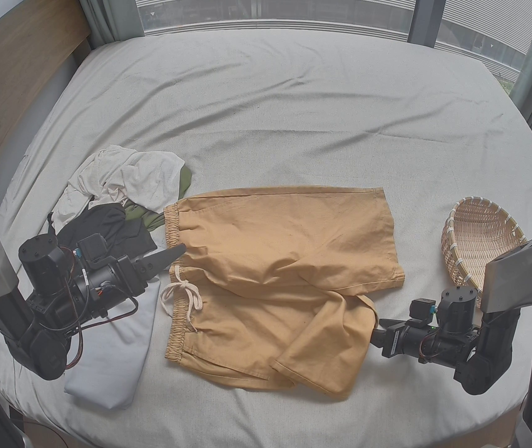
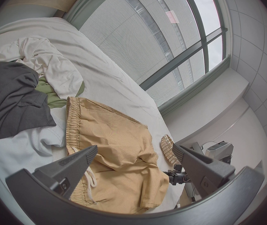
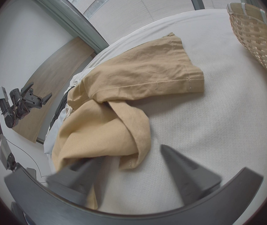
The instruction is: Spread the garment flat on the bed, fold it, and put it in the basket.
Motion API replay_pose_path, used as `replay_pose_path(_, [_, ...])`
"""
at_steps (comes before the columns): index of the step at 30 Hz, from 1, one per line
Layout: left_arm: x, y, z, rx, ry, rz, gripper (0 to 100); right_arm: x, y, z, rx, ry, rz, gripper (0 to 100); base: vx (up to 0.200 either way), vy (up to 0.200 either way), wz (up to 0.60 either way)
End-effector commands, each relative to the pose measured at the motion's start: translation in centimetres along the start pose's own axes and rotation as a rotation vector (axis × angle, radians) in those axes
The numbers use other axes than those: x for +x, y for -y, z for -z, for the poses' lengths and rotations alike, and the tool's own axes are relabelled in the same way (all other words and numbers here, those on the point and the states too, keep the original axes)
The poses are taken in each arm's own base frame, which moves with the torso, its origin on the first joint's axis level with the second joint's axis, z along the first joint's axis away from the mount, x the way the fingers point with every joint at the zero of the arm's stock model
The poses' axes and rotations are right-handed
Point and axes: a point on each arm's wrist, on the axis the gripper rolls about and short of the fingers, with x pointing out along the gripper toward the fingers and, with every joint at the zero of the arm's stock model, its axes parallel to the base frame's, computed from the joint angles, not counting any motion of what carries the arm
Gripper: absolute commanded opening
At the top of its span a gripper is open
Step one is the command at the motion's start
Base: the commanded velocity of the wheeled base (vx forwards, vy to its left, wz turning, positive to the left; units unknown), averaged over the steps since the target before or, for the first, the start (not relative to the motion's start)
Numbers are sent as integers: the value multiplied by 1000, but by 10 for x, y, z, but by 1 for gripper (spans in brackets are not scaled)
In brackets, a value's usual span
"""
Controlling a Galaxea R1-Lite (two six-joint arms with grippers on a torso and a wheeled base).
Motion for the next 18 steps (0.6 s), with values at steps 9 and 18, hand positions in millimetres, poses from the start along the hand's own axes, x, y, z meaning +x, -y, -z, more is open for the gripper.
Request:
replay_pose_path(9, [0, 1, 1, -1, -4, 3, 100, -4, 2, -3, 9, 13, 14, 0, 0, 0, 0])
replay_pose_path(18, [1, 2, 2, -2, -8, 6, 100, -48, 0, -21, 23, 91, 78, 0, 0, 0, 0])
